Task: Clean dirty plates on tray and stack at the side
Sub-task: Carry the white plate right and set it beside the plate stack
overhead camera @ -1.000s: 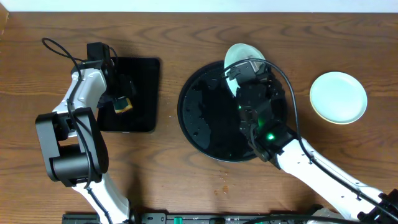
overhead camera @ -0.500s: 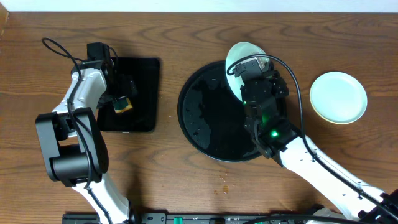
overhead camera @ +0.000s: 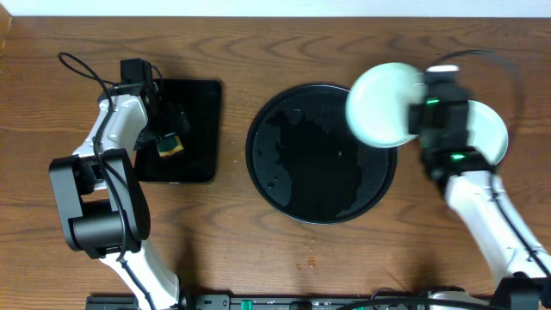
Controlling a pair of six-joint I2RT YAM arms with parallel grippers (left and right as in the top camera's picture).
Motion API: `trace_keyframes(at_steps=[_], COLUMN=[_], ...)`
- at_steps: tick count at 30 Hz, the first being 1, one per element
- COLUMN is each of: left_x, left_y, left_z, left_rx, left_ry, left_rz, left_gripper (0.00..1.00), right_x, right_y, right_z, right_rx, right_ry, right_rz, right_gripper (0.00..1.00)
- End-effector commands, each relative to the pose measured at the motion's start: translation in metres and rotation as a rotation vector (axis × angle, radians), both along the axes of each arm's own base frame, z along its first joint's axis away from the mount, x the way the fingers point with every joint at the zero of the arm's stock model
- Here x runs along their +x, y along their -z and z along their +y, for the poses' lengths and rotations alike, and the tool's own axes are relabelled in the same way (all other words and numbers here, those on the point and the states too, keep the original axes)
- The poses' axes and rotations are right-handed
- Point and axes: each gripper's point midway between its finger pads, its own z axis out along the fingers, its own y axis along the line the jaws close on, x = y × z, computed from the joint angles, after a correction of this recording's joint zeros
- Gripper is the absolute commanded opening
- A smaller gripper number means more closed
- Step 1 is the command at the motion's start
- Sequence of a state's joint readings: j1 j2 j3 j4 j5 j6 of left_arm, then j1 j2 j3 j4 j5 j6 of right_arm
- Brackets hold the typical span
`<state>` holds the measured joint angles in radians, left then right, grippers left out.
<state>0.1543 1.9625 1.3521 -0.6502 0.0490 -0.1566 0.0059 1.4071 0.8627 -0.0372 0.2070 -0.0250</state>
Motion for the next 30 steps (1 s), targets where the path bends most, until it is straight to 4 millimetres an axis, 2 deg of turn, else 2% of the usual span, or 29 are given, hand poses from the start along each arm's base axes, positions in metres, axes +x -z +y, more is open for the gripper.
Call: trace_keyframes(at_steps=[1, 5, 8, 9, 12, 15, 16, 18, 21, 22, 24, 26, 30], left_x=[-0.003, -0.003, -0.003, -0.003, -0.003, -0.003, -0.003, -0.003, -0.003, -0.003, -0.003, -0.003, -0.003], left_y=[0.005, 0.005, 0.005, 0.005, 0.005, 0.005, 0.005, 0.005, 0.005, 0.005, 0.005, 0.005, 0.005], left_z=[0.002, 0.002, 0.002, 0.002, 0.002, 0.002, 0.002, 0.002, 0.002, 0.002, 0.002, 0.002, 0.002], left_rx=[0.007, 0.007, 0.007, 0.007, 0.007, 0.007, 0.007, 0.007, 0.007, 0.007, 0.007, 0.007, 0.007], left_ry=[0.001, 0.001, 0.001, 0.001, 0.001, 0.001, 0.001, 0.001, 0.001, 0.001, 0.001, 0.001, 0.001], left_rz=[0.018, 0.018, 0.018, 0.018, 0.017, 0.018, 0.018, 0.018, 0.018, 0.018, 0.018, 0.017, 0.017], left_gripper=[0.93, 0.93, 0.93, 0.93, 0.93, 0.93, 0.94, 0.94, 0.94, 0.94, 0.94, 0.94, 0.94], right_x=[-0.006, -0.030, -0.050, -0.058, -0.071, -0.072, -0.071, -0.072, -0.071, -0.070, -0.068, -0.066, -0.060], right_y=[-0.005, -0.002, -0.003, -0.003, -0.003, -0.002, -0.002, -0.002, -0.001, 0.000, 0.001, 0.003, 0.010], right_z=[-0.047, -0.126, -0.168, -0.182, -0.202, -0.204, -0.203, -0.203, -0.201, -0.199, -0.194, -0.188, -0.163], right_rx=[0.162, 0.208, 0.218, 0.217, 0.224, 0.252, 0.255, 0.256, 0.270, 0.284, 0.302, 0.326, 0.408], right_ry=[0.110, 0.340, 0.460, 0.496, 0.548, 0.529, 0.525, 0.526, 0.523, 0.514, 0.493, 0.465, 0.365], right_rz=[-0.037, -0.061, -0.082, -0.086, -0.092, -0.099, -0.099, -0.096, -0.096, -0.097, -0.095, -0.085, -0.049], right_gripper=[0.01, 0.01, 0.01, 0.01, 0.01, 0.01, 0.04, 0.25, 0.68, 0.77, 0.86, 0.90, 0.83])
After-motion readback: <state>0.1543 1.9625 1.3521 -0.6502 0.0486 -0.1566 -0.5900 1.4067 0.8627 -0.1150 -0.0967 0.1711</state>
